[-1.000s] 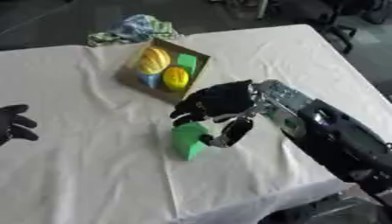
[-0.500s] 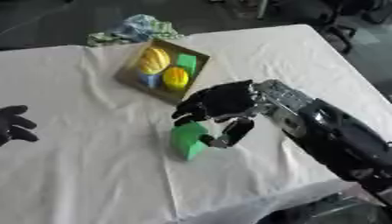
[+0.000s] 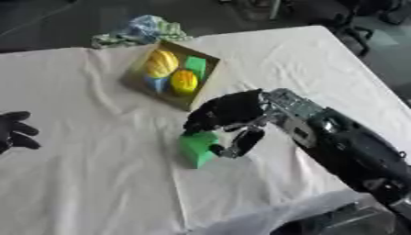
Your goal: Pick up objects on the table and place them in the box.
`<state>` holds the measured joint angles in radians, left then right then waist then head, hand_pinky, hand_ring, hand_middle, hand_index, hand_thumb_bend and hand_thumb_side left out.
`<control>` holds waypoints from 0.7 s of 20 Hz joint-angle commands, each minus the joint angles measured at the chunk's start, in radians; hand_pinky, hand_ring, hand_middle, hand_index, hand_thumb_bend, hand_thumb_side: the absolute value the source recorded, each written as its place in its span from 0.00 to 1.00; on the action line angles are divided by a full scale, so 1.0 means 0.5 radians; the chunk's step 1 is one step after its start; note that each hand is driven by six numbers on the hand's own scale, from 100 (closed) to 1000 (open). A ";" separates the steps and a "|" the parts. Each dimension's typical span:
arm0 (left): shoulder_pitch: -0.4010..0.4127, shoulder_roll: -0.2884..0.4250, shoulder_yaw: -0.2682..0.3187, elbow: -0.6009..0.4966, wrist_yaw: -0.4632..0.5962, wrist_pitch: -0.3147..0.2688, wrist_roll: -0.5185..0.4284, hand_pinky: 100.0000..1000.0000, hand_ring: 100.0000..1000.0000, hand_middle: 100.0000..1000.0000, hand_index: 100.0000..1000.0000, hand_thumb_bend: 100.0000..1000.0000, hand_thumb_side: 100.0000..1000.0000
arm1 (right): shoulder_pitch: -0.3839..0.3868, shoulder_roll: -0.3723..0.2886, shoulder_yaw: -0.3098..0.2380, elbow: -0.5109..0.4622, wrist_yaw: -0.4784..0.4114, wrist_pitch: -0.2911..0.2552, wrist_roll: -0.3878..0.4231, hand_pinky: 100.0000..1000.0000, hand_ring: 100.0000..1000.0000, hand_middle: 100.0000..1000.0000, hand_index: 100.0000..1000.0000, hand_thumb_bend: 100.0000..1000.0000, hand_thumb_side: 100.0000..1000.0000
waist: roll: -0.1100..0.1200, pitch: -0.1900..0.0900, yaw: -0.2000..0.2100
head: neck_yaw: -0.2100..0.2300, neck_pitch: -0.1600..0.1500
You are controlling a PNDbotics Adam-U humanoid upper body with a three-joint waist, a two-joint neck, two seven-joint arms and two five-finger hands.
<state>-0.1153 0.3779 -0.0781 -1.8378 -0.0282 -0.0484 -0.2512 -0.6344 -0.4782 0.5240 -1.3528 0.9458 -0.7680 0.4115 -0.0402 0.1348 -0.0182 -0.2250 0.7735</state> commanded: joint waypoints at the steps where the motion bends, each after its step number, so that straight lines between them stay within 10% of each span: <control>1: -0.010 0.015 -0.002 -0.041 0.000 -0.004 -0.013 0.65 0.53 0.56 0.82 0.00 0.92 | -0.038 -0.011 -0.020 0.011 0.028 -0.278 0.259 0.90 0.97 0.92 1.00 0.00 0.56 | -0.017 -0.023 0.004 | -0.010 -0.007; 6: -0.005 0.013 -0.003 -0.041 0.003 -0.006 -0.023 0.65 0.54 0.57 0.82 0.00 0.92 | -0.030 -0.008 -0.034 0.007 0.011 -0.278 0.182 0.86 0.87 0.75 1.00 0.00 0.32 | -0.019 -0.025 0.005 | -0.012 -0.007; 14: 0.007 0.010 0.013 -0.042 0.004 -0.008 -0.017 0.66 0.54 0.57 0.82 0.00 0.92 | -0.006 -0.097 -0.295 -0.068 -0.380 -0.278 -0.367 0.74 0.68 0.44 0.96 0.00 0.11 | -0.014 -0.029 -0.013 | 0.007 -0.007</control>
<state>-0.1065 0.3759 -0.0824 -1.8410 -0.0279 -0.0502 -0.2604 -0.6237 -0.4884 0.4147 -1.3649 0.7983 -0.8918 0.2534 -0.0402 0.1345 -0.0245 -0.2248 0.7735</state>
